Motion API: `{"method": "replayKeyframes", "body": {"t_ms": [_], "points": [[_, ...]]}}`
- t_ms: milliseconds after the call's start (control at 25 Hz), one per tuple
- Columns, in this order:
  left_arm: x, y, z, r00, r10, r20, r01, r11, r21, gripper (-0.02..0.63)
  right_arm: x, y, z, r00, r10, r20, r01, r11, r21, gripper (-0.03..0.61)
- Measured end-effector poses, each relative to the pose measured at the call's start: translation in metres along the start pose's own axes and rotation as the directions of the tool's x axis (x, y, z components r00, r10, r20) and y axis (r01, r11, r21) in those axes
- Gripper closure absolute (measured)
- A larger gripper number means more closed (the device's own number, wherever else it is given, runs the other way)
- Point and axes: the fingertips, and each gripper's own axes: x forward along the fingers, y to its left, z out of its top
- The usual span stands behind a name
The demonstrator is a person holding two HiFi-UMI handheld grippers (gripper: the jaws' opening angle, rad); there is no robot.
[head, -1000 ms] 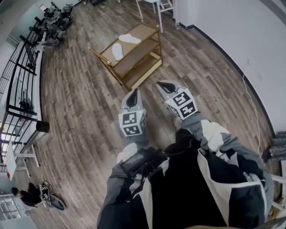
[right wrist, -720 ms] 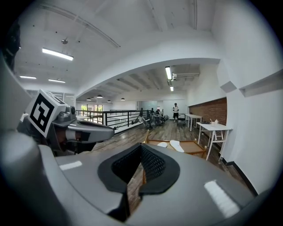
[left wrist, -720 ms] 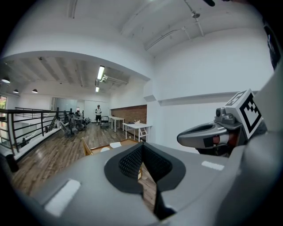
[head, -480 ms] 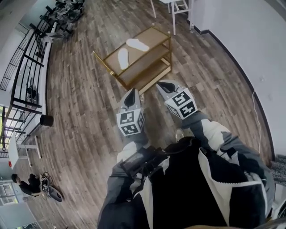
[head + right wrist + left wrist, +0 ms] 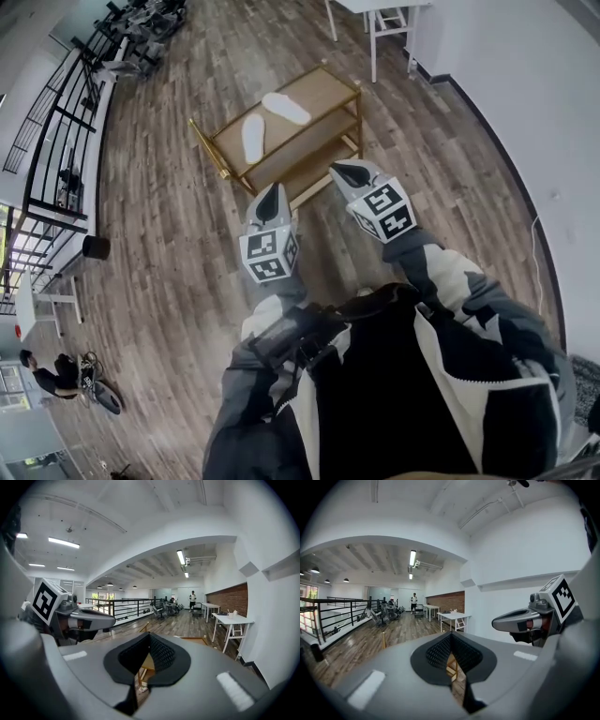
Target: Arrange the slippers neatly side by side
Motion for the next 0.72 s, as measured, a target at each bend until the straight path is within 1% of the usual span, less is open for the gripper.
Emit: {"method": "replayKeyframes", "body": {"t_ms": [200,320,480,640,720], "points": [[0.022,0.017,0.000,0.999,0.031,-0.011,-0.031,1.000,-0.003,0.603,0.023,-0.024,0.006,1.000,0.012,0.004,-0.012,1.000,0.006,0.574],[0.038,0.027,-0.001,0.999,0.033,-0.015,-0.033,0.999,-0.011,0.604,0.040,-0.032,0.009,1.000,0.020,0.002,-0.020,1.000,0.000,0.574],[0.071,0.046,0.000,1.000,0.017,-0.017,-0.017,1.000,-0.002,0.603,0.065,-0.054,0.015,1.000,0.001,0.008,-0.001,1.000,-0.010,0.574],[0.116,0.068,0.011,1.000,-0.015,-0.015,0.015,1.000,0.005,0.604,0.098,-0.081,0.021,1.000,-0.021,0.009,0.020,1.000,0.022,0.574],[0.141,0.079,0.021,0.999,-0.038,-0.010,0.038,0.999,0.016,0.604,0.119,-0.095,0.030,1.000,-0.027,0.015,0.027,0.999,0.037,0.574]]}}
